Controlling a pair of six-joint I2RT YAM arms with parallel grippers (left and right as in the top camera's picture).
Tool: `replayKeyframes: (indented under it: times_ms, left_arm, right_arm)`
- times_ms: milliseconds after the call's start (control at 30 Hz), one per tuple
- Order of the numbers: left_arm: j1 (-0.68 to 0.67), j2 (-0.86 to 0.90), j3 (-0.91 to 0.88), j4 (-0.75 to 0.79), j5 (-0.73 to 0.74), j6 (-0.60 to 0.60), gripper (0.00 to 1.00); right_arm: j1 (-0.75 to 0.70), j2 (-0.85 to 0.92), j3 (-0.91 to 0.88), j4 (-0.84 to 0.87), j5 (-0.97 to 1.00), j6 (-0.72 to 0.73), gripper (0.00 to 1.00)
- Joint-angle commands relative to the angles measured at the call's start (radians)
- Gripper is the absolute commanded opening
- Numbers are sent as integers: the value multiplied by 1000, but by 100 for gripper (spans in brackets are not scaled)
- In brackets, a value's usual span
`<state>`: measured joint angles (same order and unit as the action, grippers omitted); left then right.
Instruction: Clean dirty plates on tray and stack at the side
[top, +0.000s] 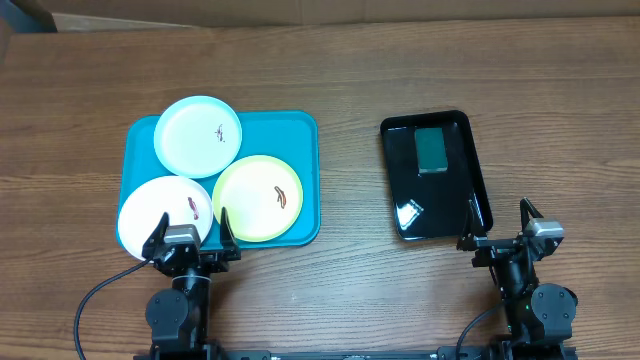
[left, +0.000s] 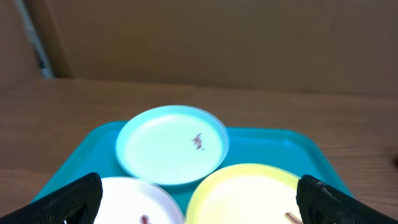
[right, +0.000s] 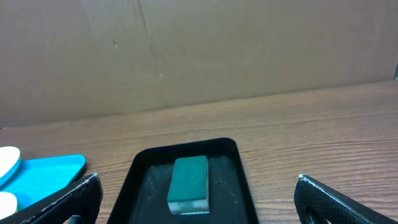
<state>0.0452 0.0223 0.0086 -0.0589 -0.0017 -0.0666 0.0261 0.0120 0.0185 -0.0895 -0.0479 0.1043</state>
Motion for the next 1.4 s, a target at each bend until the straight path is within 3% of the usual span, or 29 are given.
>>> replayKeyframes:
  times_ms: [0,200,267,400,533,633,667,900,1033,1200,1233,1300,1333,1367]
  left_arm:
    - [-10,4,-4,38,83,-55,100]
    - [-8,4,37,69,299,-61,100]
    - [-8,5,76,50,307,-72,100]
    - [-8,61,249,-97,308,-51,100]
    - [-8,243,498,-229,332,22,100]
    - [-8,411,702,-366,375,49,100]
    - [-8,551,859,-493,420,68,100]
    - [-8,1003,1357,-983,548,103,100]
    - [-8,1164,1487,-1133,554,95,100]
    - [-8,1268,1500,-1212,547,98,100]
    - [-8,1287,1500,-1232,526,97,89]
    - [-8,1318,1499,-1262,420,62,57]
    - [-8,1328,1498,-1269,346,11,45]
    - [-10,1342,1494,-1274,188,-116,38]
  right_arm:
    - [-5,-5,-10,11,-2,0,100]
    - [-5,-5,-3,16,-97,113,100]
    - [-5,-5,14,5,-97,113,100]
    - [-5,11,119,-55,-97,109,100]
    - [-5,102,299,-155,-97,109,100]
    - [-5,221,447,-252,-97,107,100]
    - [-5,336,572,-344,-114,84,100]
    - [-5,806,1040,-783,-141,41,100]
    - [-5,1046,1240,-974,-194,53,100]
    - [-5,1217,1306,-1060,-326,52,100]
    - [-5,1246,1306,-1068,-347,52,100]
    - [-3,1286,1306,-1078,-354,52,100]
    - [-2,1304,1306,-1081,-354,52,100]
    - [-2,1331,1306,-1087,-354,52,100]
